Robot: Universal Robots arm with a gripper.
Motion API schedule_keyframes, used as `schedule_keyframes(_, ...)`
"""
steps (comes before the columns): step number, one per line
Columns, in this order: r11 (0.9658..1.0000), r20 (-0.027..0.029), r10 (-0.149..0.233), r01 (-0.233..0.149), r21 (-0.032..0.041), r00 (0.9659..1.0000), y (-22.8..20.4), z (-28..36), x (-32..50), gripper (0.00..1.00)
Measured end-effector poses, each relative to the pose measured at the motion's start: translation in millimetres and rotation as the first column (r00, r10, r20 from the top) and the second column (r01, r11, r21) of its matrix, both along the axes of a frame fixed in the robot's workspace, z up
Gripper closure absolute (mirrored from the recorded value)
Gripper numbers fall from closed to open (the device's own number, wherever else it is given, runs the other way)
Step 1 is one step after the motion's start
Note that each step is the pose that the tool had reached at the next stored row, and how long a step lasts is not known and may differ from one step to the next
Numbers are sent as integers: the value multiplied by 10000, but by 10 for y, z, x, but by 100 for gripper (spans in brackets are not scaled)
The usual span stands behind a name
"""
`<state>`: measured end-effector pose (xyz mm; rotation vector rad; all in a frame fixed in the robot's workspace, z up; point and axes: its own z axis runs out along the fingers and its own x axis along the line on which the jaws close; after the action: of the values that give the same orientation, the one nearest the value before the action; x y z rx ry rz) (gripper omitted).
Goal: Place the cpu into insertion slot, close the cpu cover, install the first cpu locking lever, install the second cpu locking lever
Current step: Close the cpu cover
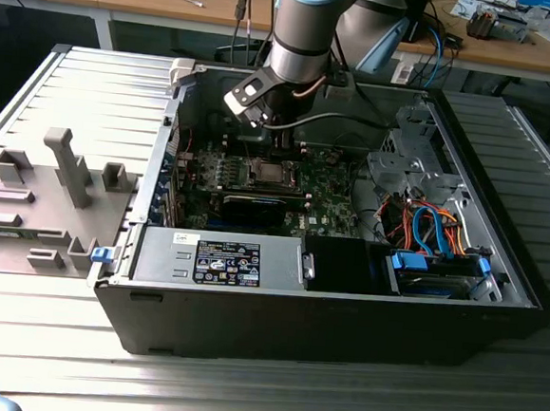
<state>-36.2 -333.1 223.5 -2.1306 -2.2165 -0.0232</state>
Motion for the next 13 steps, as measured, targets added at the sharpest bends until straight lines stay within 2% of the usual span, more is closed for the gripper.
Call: schedule_keyframes(13, 10000, 0, 0, 0, 0, 10000, 0, -52, -38, 89)
